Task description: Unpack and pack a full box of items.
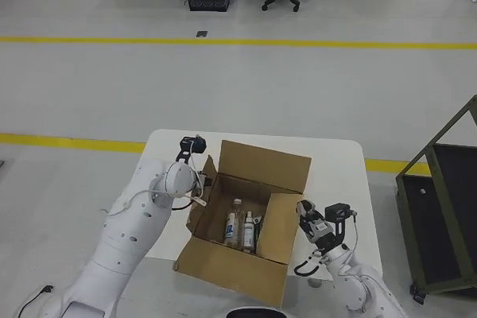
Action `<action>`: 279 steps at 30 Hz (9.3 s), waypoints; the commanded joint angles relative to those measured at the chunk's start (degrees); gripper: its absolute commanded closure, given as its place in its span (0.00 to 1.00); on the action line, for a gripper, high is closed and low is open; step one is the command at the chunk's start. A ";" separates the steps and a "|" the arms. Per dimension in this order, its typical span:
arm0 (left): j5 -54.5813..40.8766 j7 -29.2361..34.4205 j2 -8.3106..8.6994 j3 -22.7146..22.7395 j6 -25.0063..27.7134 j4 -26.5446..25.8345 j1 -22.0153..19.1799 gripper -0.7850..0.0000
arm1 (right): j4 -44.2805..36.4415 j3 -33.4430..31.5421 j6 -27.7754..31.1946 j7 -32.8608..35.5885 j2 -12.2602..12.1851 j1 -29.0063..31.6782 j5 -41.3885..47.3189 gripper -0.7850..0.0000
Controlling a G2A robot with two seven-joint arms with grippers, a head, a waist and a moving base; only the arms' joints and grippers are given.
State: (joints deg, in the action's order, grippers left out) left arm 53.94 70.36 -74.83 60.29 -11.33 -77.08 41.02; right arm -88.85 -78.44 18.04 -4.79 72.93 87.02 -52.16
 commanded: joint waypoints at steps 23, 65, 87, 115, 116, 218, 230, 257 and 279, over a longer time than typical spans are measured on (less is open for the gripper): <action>-14.45 -8.78 0.41 8.61 -4.70 4.95 2.46 1.00 | -2.50 -3.81 -0.96 2.04 -0.56 -0.12 1.47 1.00; 23.38 6.72 0.89 -4.83 -1.78 5.65 -0.12 0.00 | 1.29 2.69 -4.71 4.70 0.14 -2.46 -1.81 1.00; 29.81 -0.51 2.01 2.01 5.29 -19.76 4.94 0.00 | -1.96 -8.12 -7.33 -2.52 -0.83 0.66 -0.10 1.00; -4.51 -21.17 -0.65 -4.43 28.82 -12.64 2.71 0.00 | 1.75 -7.79 -11.54 -6.10 -0.55 4.17 -6.22 1.00; -4.51 -21.17 -0.65 -4.43 28.82 -12.64 2.71 0.00 | 1.70 -7.60 -11.44 -5.96 -0.52 4.14 -6.25 1.00; -80.69 -23.52 -17.54 -15.39 35.77 29.14 -2.32 0.00 | -2.28 -10.56 -13.95 -0.90 0.20 3.85 0.81 0.71; -82.88 -21.41 -22.50 -20.19 39.89 41.30 -8.24 0.00 | -5.42 -20.01 -13.37 5.48 -0.50 8.36 10.55 0.72; -64.94 -33.82 -16.48 -15.92 33.77 51.34 -3.48 0.00 | 10.28 1.84 -9.96 -2.30 1.94 -0.26 -4.92 1.00; -78.02 -25.29 -16.52 -10.12 33.75 35.39 0.10 0.00 | 7.07 -0.56 -11.94 -1.99 2.04 -0.64 -0.88 0.74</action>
State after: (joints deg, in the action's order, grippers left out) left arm -23.83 44.79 -91.12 50.51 22.68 -41.05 41.18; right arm -81.23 -77.76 6.34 -7.01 75.09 86.09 -54.22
